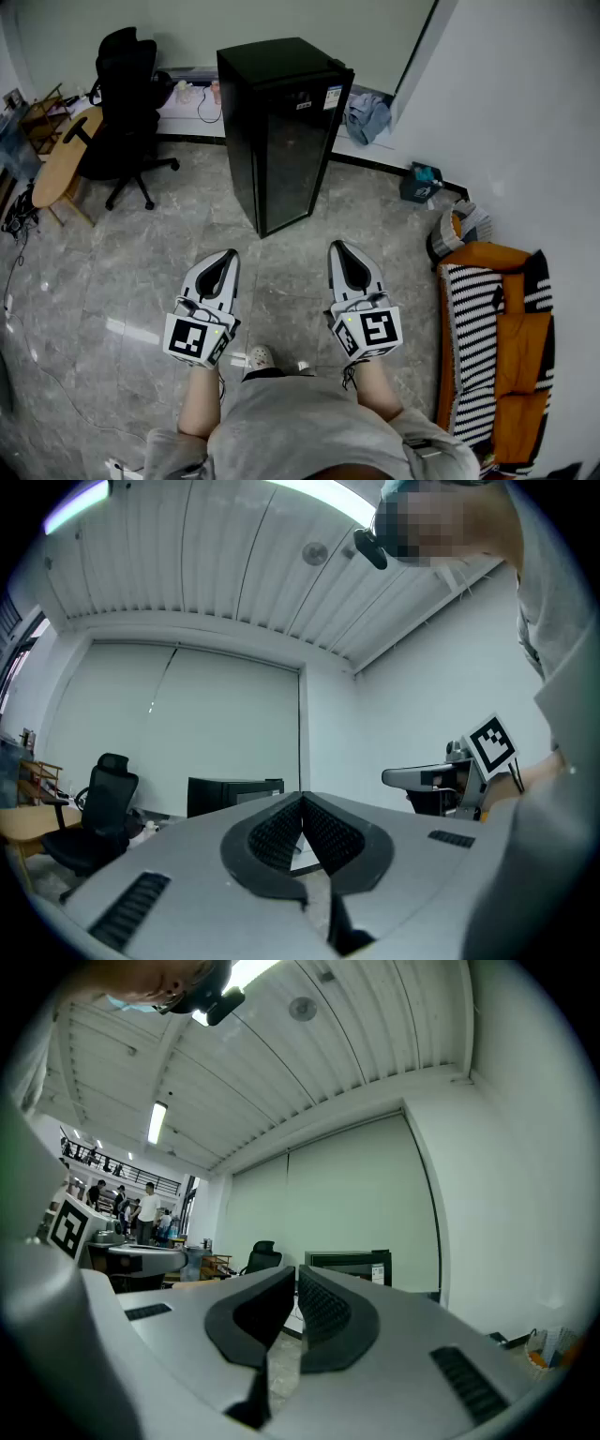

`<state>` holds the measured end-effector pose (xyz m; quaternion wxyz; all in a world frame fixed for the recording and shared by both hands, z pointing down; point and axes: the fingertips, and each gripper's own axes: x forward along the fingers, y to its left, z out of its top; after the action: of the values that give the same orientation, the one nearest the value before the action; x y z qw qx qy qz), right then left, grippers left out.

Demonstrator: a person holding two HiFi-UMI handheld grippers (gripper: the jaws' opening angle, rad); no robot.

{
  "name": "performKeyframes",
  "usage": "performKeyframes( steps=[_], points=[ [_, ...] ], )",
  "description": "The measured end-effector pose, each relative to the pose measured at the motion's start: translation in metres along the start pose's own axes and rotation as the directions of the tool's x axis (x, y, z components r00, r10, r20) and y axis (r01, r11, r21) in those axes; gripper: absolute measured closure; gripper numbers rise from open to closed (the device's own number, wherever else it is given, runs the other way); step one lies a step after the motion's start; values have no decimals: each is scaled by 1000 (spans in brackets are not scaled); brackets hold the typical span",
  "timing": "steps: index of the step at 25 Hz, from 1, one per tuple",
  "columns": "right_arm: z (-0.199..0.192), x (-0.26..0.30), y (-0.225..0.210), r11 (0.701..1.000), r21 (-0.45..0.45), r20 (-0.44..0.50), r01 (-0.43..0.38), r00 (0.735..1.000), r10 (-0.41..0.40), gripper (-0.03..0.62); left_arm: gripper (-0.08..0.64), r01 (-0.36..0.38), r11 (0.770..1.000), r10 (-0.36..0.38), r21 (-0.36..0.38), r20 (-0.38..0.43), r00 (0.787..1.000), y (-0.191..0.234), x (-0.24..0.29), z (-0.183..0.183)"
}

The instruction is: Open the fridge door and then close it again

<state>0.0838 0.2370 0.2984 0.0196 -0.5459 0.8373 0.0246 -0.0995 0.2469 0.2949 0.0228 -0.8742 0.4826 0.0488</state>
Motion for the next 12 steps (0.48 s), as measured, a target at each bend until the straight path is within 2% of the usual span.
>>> performKeyframes(
  steps=[12],
  points=[
    [-5, 16, 14, 1000, -11, 3, 15, 1000, -15, 568, 546, 14, 1000, -14, -5, 16, 1000, 22, 0, -2]
  ],
)
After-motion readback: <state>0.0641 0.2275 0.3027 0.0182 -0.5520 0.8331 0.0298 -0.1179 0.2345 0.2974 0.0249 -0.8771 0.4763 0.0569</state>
